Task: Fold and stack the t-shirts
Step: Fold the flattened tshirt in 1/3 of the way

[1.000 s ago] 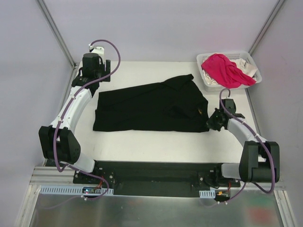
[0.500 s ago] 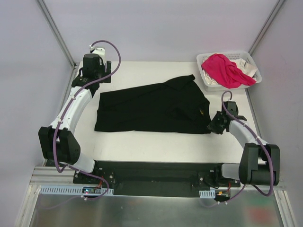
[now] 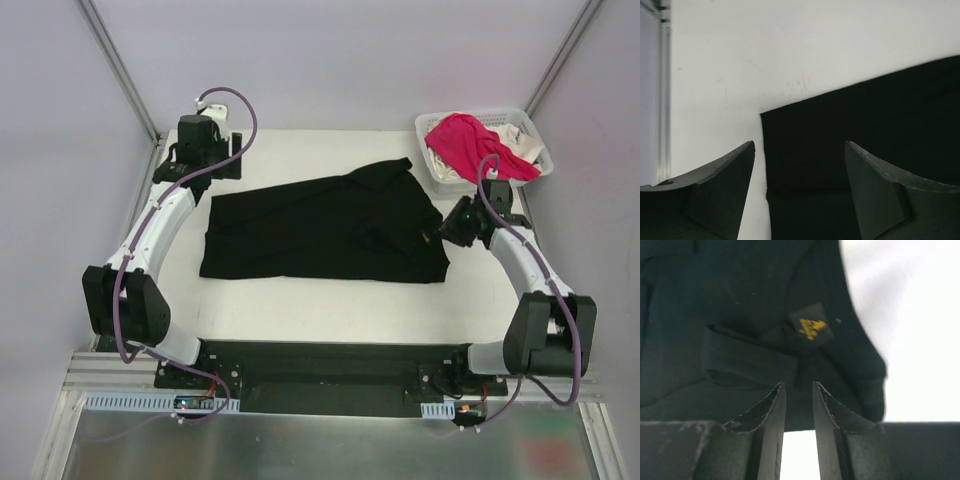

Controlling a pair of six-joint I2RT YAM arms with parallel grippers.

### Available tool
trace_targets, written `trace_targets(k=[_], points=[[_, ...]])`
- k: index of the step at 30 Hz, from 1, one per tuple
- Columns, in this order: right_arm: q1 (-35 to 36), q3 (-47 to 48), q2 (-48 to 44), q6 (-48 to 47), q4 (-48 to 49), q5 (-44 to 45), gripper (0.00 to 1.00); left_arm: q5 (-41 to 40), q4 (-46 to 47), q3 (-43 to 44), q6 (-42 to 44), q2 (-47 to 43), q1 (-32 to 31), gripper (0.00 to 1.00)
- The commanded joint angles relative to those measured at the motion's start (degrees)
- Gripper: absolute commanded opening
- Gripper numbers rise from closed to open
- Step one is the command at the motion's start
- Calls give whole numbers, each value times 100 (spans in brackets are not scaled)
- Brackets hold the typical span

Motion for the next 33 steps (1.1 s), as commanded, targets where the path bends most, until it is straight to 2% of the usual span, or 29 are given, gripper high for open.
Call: trace_targets(k=[1,4,8,12,20,33], points=[[400,887,771,-12,174,-721,31,1082,-359,306,-244,327,-224,72],[682,1232,1369,-56,392,-993,30,996,-658,438,-139,617,-453,73],[824,1627,2072,93,1174,-1433,30,820,-922,553,55,855,-691,73],[912,2558,2959,102,1053,-1846,29,731,-957,606,46,917,-753,73],[1009,2903,3419,322,1202,-2022,29,494,-975,755,169,890,-788,73],[1114,2191,3225,550,1650,-1934,31,363,-975,790,196,811,-797,73]])
